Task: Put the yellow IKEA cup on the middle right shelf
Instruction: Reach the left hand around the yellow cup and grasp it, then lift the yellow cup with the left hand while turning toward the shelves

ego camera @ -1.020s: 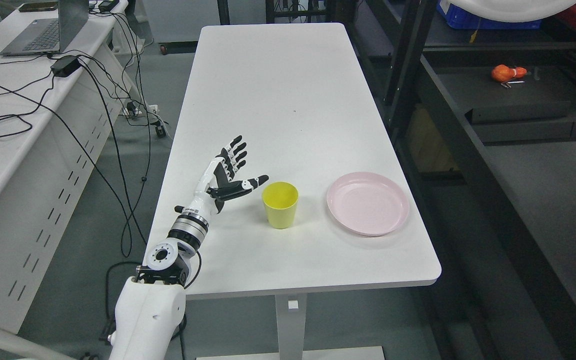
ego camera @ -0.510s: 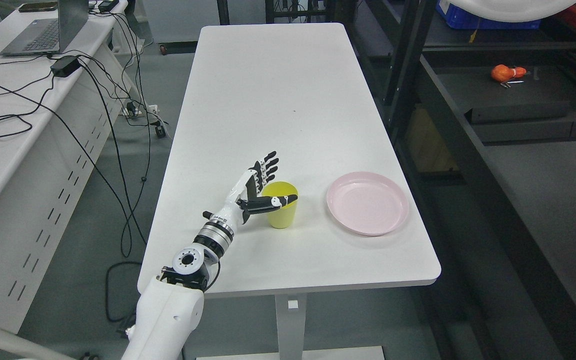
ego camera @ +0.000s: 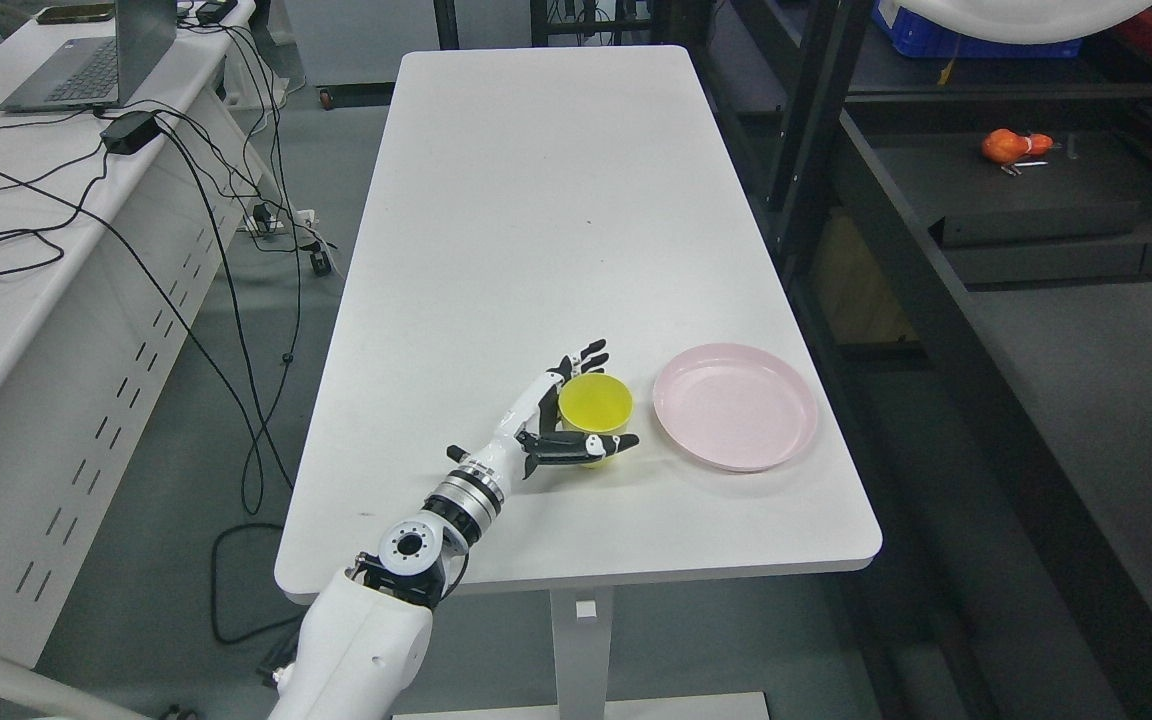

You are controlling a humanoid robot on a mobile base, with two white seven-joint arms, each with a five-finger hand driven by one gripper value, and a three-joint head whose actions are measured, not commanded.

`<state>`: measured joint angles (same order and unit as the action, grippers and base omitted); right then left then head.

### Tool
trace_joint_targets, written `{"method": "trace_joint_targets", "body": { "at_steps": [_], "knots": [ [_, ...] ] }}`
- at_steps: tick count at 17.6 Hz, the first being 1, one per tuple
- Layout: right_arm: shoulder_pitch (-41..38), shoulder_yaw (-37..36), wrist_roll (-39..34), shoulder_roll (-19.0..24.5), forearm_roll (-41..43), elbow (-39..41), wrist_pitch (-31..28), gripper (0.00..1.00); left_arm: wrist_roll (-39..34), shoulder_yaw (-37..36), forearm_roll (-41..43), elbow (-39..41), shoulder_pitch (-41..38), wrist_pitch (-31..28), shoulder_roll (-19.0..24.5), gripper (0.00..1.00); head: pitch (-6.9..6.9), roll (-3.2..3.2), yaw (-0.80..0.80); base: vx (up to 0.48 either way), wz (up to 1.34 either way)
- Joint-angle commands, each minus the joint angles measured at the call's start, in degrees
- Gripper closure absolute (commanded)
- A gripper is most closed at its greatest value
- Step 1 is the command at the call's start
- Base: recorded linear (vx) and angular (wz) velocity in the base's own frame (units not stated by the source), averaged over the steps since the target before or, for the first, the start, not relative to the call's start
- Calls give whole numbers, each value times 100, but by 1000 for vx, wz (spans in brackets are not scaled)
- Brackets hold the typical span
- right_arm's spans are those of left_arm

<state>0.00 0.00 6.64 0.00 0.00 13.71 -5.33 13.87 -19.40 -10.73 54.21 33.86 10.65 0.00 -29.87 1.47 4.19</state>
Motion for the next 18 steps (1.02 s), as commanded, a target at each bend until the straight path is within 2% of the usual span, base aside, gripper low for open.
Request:
{"method": "trace_joint_targets", "body": {
  "at_steps": [1,2,4,7,10,11,18],
  "knots": [
    [-79,97,4,-100,140,0,-3,1,19,-486,10,10,-160,51,100,2,0,0,0,0,0],
    [-79,97,4,-100,140,0,-3,1,19,-433,1,10,-212,60,100,8,0,0,0,0,0],
    [-79,97,4,-100,140,0,-3,1,19,-109,-8,10,-248,139,100,29,0,0,0,0,0],
    [-79,97,4,-100,140,0,-3,1,28,243,-209,1,-353,744,100,71,0,0,0,0,0],
    [-79,97,4,-100,140,0,-3,1,28,515,-430,62,-397,1087,100,95,0,0,0,0,0],
    [-79,97,4,-100,140,0,-3,1,28,612,-439,202,-450,1158,100,100,0,0,0,0,0],
    [-79,97,4,-100,140,0,-3,1,28,1236,-430,2327,-1529,1133,100,100,0,0,0,-10,6]
  ]
}}
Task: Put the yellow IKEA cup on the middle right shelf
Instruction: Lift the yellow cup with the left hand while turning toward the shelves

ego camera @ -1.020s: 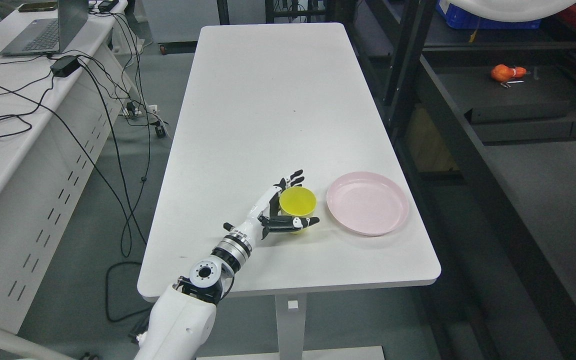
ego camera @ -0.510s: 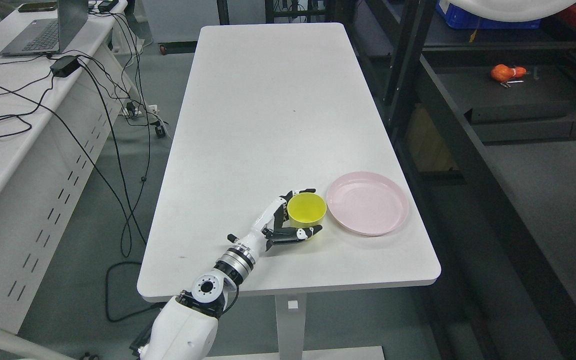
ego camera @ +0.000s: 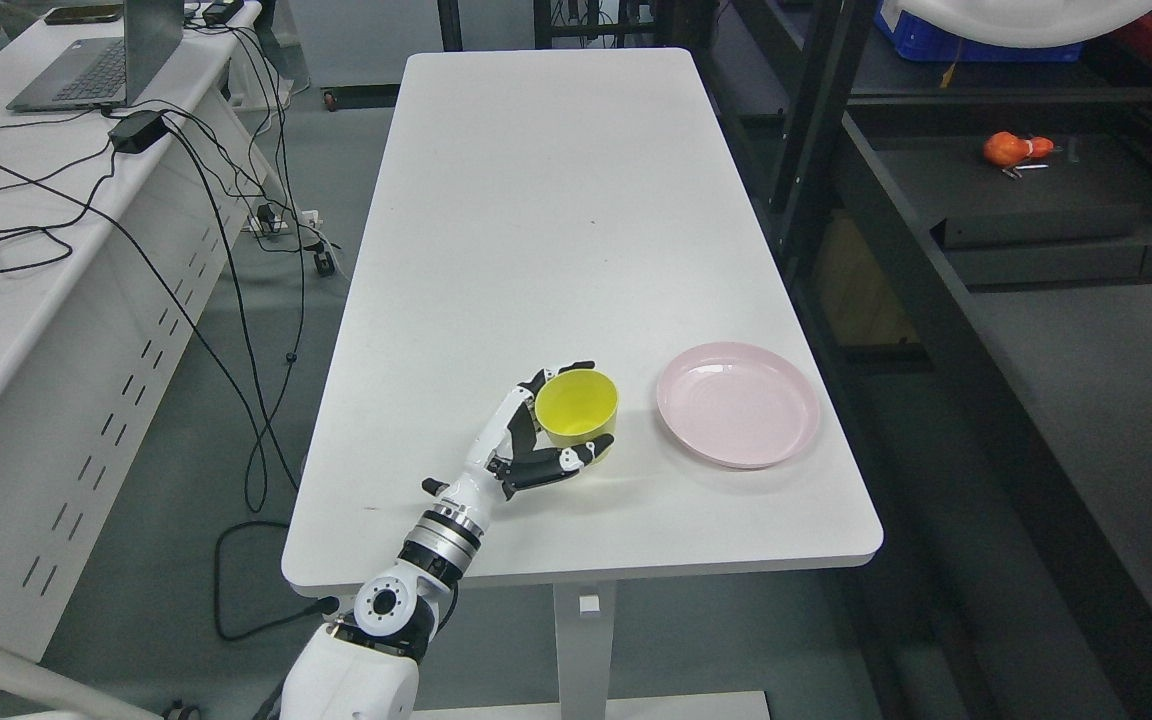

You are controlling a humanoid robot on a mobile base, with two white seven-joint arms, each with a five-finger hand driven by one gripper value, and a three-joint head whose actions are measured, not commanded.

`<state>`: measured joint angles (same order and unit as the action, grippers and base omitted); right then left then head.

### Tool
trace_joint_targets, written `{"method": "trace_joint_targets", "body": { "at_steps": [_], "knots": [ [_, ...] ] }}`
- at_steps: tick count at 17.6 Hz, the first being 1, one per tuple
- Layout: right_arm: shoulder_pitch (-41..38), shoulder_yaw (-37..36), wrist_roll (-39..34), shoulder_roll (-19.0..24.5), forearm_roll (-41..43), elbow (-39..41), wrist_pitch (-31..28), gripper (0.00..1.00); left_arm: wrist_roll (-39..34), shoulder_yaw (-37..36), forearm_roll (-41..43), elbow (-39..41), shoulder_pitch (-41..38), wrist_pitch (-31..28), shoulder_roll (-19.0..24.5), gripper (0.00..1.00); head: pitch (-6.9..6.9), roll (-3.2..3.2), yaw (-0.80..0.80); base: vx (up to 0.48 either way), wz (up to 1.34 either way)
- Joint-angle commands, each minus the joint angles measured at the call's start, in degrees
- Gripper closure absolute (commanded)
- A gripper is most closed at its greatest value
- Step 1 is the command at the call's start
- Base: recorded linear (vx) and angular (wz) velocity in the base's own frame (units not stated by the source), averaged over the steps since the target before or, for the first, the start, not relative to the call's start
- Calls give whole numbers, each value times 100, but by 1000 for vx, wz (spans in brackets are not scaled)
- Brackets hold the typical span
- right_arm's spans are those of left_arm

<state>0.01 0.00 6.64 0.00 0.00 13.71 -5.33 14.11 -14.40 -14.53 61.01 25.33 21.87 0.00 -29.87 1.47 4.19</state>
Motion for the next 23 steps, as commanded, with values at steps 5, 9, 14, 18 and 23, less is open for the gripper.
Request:
{"method": "trace_joint_targets", "body": {
  "at_steps": [5,9,14,18,23],
  "knots": [
    [-80,97,4,-100,140,0,-3,1,4,1027,-50,2643,-1355,28,100,100,0,0,0,-56,-40],
    [-80,97,4,-100,140,0,-3,1,13,1264,-50,2793,-1663,45,100,99,0,0,0,-105,-95],
    [-80,97,4,-100,140,0,-3,1,30,1361,-59,3127,-2075,45,100,99,0,0,0,-145,-225],
    [-80,97,4,-100,140,0,-3,1,30,1370,-59,3294,-2349,63,100,99,0,0,0,-150,-247],
    [-80,97,4,-100,140,0,-3,1,30,1370,-50,3531,-2612,71,100,99,0,0,0,-118,-86]
  ]
}}
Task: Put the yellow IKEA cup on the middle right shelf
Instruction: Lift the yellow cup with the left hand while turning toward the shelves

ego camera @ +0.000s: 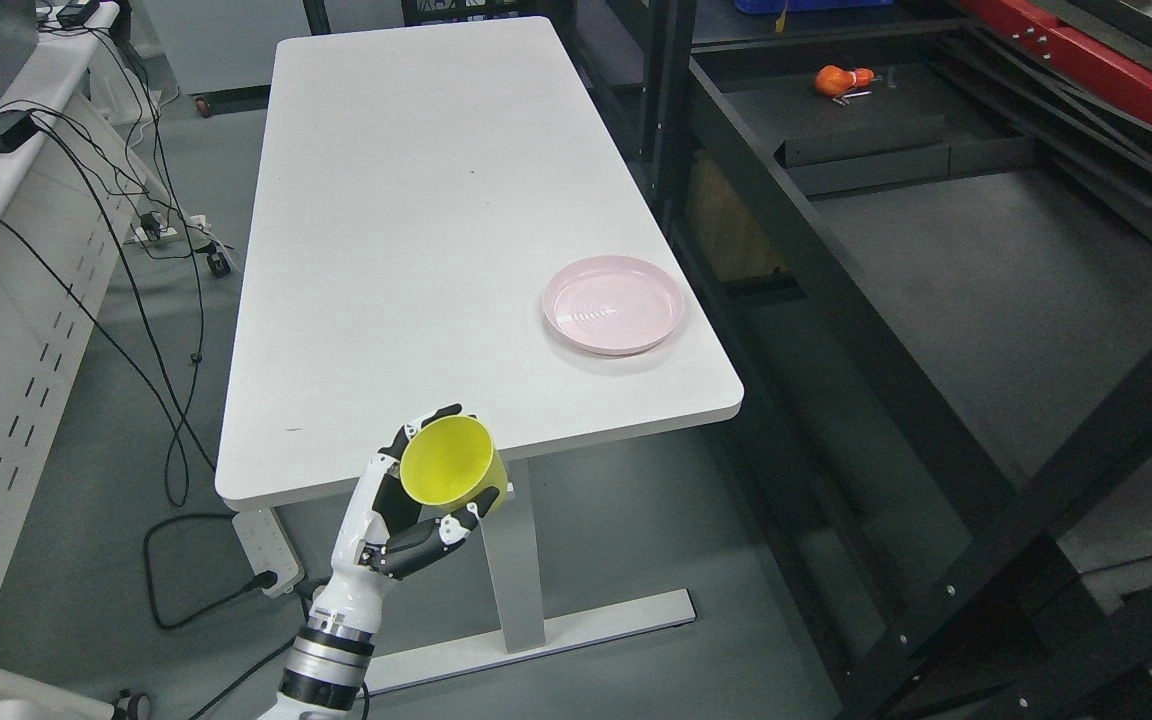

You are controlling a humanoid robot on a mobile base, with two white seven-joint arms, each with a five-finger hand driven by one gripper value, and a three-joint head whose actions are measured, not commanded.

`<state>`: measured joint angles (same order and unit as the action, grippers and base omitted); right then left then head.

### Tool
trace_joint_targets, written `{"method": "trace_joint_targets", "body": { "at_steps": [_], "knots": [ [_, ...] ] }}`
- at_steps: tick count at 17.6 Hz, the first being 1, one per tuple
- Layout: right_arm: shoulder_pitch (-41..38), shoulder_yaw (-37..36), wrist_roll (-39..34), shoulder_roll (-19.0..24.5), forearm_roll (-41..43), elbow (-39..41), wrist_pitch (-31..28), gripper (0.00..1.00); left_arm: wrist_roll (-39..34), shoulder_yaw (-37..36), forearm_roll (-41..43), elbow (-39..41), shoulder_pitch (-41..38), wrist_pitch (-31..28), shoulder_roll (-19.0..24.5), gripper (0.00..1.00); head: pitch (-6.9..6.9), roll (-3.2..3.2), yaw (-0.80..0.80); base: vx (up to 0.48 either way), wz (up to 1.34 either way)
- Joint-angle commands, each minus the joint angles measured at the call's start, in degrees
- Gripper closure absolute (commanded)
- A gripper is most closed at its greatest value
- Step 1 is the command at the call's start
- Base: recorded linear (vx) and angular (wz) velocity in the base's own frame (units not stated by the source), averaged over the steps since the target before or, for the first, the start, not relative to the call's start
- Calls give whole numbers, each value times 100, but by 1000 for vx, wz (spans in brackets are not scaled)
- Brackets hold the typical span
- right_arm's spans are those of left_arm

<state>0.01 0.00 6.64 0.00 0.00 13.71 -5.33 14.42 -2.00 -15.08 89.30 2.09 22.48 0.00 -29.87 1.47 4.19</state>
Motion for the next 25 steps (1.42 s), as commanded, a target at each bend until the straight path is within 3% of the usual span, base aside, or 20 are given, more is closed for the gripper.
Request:
{"method": "trace_joint_targets", "body": {
  "at_steps": [1,13,25],
  "knots": [
    [-80,97,4,-100,141,0,-3,1,0,130,5,781,-357,10,100,99,0,0,0,-72,40],
    [-80,97,4,-100,141,0,-3,1,0,350,5,949,-683,19,105,98,0,0,0,-161,-97],
    [-80,97,4,-100,141,0,-3,1,0,236,-4,1178,-482,37,100,98,0,0,0,-225,-740]
  ]
}}
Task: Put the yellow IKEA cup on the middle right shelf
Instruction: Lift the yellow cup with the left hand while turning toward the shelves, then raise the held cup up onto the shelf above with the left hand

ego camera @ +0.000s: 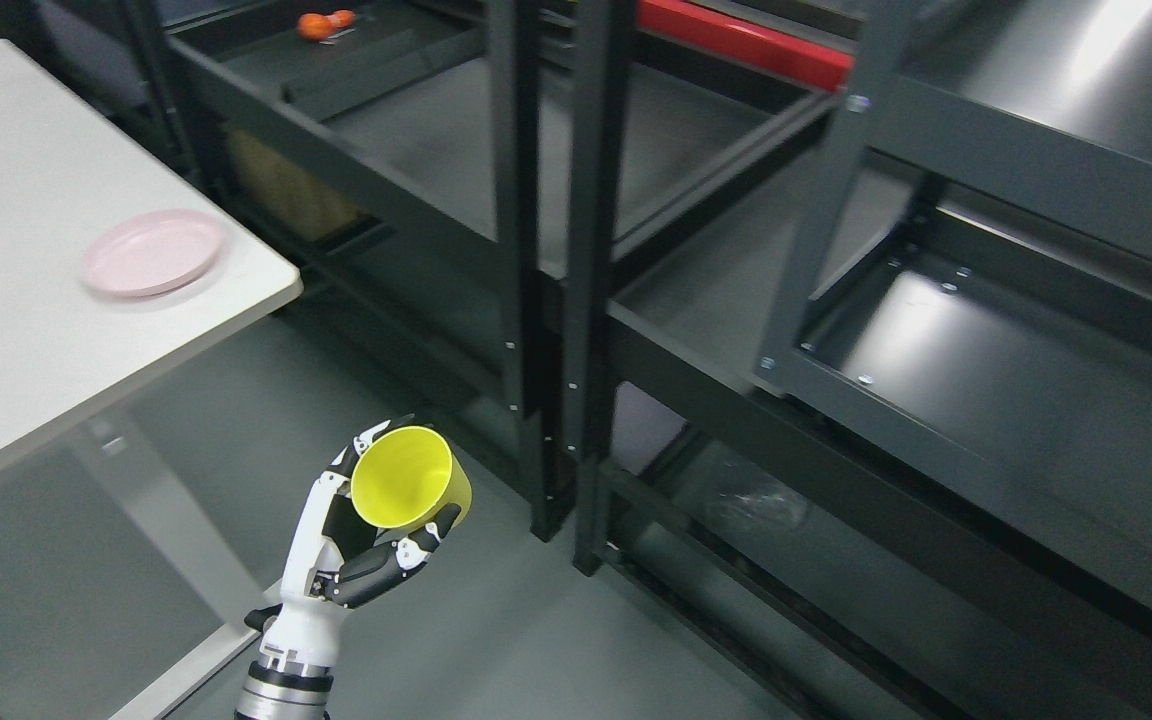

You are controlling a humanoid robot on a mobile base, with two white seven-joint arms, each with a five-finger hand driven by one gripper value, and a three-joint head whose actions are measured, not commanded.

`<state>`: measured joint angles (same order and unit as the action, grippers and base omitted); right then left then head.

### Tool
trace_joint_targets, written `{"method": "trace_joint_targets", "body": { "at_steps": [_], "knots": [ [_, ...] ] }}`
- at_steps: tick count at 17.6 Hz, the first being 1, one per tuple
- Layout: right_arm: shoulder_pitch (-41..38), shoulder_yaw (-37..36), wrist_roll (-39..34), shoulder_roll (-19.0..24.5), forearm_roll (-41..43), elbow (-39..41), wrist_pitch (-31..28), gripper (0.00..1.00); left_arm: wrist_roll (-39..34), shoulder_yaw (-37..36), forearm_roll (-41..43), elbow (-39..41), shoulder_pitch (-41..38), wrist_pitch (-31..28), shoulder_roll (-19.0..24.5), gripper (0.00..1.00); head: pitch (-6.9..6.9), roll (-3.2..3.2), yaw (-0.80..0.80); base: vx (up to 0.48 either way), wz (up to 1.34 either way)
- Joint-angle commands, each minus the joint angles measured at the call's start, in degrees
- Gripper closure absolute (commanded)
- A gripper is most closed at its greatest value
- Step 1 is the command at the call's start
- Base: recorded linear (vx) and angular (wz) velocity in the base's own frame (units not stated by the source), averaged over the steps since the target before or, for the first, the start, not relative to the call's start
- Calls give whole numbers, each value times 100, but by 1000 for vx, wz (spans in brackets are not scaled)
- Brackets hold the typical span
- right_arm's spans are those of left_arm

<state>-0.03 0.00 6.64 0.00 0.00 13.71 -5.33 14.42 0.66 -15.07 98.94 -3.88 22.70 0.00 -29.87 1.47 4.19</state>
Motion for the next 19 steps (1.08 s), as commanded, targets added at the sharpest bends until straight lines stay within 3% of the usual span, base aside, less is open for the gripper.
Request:
{"method": "trace_joint_targets", "body": {
  "at_steps": [1,8,15,19],
  "knots": [
    [-76,97,4,-100,141,0,-3,1,-1,-92,-5,213,159,15,100,98,0,0,0,-169,-1037],
    [-76,97,4,-100,141,0,-3,1,-1,-673,4,222,527,595,100,98,1,0,0,-96,-816],
    [-76,97,4,-100,141,0,-3,1,-1,-1278,4,266,1722,1132,100,98,1,0,0,16,-256],
    [-76,97,4,-100,141,0,-3,1,-1,-1683,4,275,1847,1499,100,98,2,0,0,88,-288]
  ]
}}
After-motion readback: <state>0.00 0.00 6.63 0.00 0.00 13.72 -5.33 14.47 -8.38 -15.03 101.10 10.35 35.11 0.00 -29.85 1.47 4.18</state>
